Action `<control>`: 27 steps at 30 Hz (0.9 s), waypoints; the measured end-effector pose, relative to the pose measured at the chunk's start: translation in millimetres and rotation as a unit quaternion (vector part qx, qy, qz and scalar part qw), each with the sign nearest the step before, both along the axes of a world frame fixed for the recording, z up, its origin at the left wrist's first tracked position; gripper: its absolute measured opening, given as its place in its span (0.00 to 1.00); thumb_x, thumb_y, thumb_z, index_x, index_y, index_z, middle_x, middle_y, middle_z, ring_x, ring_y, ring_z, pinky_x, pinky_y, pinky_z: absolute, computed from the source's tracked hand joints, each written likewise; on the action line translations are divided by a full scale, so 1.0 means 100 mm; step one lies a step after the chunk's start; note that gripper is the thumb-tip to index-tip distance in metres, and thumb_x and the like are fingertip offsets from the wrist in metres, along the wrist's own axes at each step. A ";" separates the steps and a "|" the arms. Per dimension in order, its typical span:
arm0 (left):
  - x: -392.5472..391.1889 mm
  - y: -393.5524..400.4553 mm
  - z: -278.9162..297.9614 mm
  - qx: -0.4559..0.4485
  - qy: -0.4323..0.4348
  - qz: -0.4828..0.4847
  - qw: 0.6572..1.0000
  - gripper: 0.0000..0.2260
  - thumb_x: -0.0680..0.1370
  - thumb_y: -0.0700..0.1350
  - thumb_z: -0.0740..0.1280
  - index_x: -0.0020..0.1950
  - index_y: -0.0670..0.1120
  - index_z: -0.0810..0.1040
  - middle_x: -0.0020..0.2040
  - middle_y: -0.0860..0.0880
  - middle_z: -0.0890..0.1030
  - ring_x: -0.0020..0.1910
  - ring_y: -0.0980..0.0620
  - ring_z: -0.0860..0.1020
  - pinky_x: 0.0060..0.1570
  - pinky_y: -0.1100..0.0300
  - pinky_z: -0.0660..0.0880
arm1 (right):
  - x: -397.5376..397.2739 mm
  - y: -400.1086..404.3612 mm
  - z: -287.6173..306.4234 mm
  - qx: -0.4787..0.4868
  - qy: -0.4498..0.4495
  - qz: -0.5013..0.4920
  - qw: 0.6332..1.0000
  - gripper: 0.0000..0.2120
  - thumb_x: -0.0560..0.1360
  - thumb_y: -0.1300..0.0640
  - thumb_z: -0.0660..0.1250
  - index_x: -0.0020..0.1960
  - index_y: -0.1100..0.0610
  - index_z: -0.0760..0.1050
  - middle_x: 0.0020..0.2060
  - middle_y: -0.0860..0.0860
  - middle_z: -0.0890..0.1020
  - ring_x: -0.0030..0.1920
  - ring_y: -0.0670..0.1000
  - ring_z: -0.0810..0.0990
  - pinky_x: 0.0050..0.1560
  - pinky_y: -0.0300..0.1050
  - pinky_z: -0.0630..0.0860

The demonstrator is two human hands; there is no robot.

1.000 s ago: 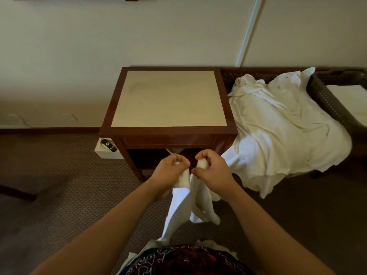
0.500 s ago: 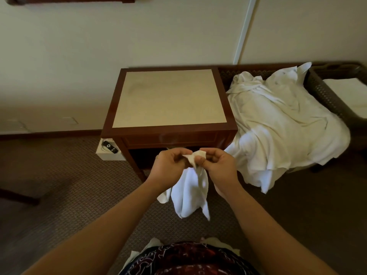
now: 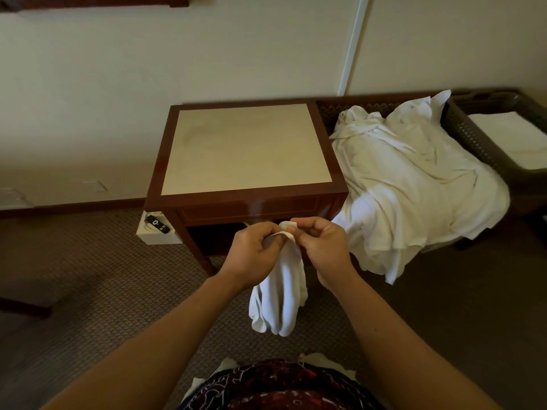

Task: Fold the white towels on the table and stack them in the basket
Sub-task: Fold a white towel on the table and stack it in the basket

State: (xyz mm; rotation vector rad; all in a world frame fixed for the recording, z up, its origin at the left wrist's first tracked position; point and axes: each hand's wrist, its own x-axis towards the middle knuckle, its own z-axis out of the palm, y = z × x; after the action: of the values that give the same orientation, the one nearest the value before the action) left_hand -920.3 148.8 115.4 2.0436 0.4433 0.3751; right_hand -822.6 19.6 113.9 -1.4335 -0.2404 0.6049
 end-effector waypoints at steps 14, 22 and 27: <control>-0.03 0.05 -0.09 -0.066 -0.003 0.034 0.997 0.05 0.81 0.48 0.71 0.48 0.53 0.87 0.39 0.53 0.84 0.39 0.51 0.82 0.39 0.53 0.79 | -0.01 -0.04 -0.04 -0.051 -0.108 0.077 0.990 0.09 0.77 0.65 0.73 0.56 0.58 0.84 0.48 0.53 0.87 0.52 0.51 0.86 0.54 0.48 0.83; -0.17 0.06 -0.30 -0.107 0.019 -0.020 0.994 0.05 0.82 0.48 0.69 0.51 0.55 0.85 0.46 0.55 0.83 0.46 0.53 0.81 0.48 0.48 0.80 | 0.13 -0.13 0.22 -0.084 -0.196 0.115 0.970 0.09 0.80 0.66 0.67 0.52 0.54 0.81 0.44 0.44 0.83 0.45 0.42 0.80 0.48 0.35 0.75; -0.20 -0.02 -0.61 -0.078 0.004 0.039 0.996 0.04 0.80 0.50 0.70 0.49 0.59 0.82 0.57 0.60 0.75 0.55 0.59 0.77 0.55 0.53 0.79 | 0.18 -0.11 0.49 -0.088 -0.246 0.123 0.957 0.11 0.80 0.66 0.67 0.52 0.52 0.81 0.46 0.47 0.85 0.49 0.47 0.82 0.53 0.41 0.78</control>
State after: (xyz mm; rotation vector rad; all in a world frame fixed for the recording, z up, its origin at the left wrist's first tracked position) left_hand -940.3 146.8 54.6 1.8815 0.5425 0.3681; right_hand -804.4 8.4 162.6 -1.7283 -0.7840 0.4668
